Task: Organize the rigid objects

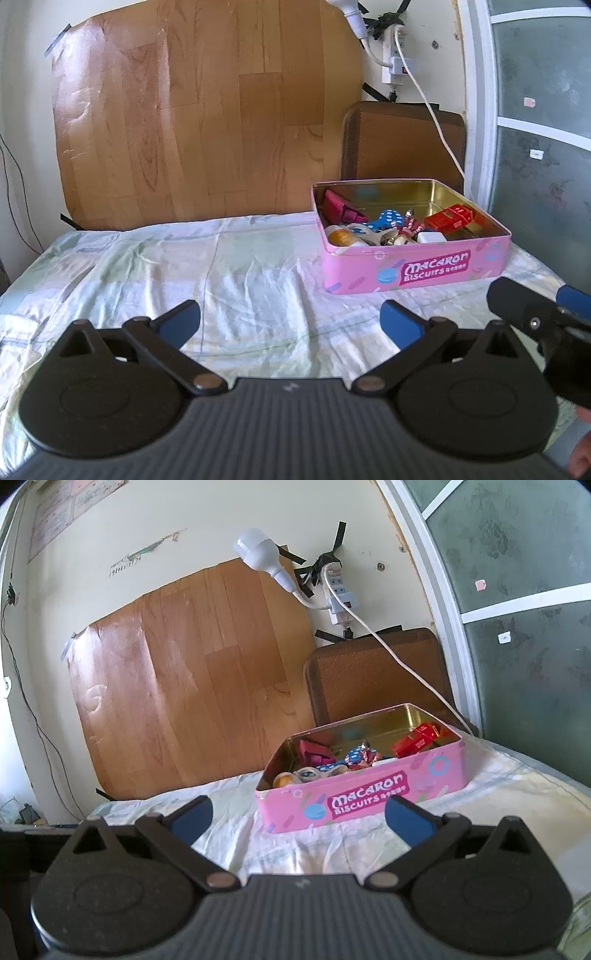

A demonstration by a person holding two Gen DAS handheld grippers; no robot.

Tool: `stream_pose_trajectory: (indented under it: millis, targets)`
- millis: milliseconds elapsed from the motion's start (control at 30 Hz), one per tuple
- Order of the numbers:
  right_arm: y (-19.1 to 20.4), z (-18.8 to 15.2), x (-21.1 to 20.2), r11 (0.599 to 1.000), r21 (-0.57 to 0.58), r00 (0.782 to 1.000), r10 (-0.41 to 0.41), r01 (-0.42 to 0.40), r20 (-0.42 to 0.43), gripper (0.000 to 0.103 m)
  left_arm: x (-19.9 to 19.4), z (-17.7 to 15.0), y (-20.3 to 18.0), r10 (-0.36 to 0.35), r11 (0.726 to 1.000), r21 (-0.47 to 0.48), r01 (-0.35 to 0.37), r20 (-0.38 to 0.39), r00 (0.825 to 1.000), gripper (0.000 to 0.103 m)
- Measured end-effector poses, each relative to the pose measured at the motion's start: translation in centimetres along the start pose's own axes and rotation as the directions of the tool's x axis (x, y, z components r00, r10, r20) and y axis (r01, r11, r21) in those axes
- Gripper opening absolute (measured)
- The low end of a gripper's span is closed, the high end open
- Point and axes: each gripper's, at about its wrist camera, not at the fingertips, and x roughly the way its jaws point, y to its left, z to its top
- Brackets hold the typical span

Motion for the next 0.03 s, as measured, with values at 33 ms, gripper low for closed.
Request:
stream_pose_trajectory:
  millis: [33]
  targets:
    - [0.03,-0.02,0.01,1.000,0.000,1.000,-0.001,0.001,-0.001,0.103,0.01,-0.01,-0.06,-0.005,1.000,0.005,0.005,-0.001,1.000,0.103]
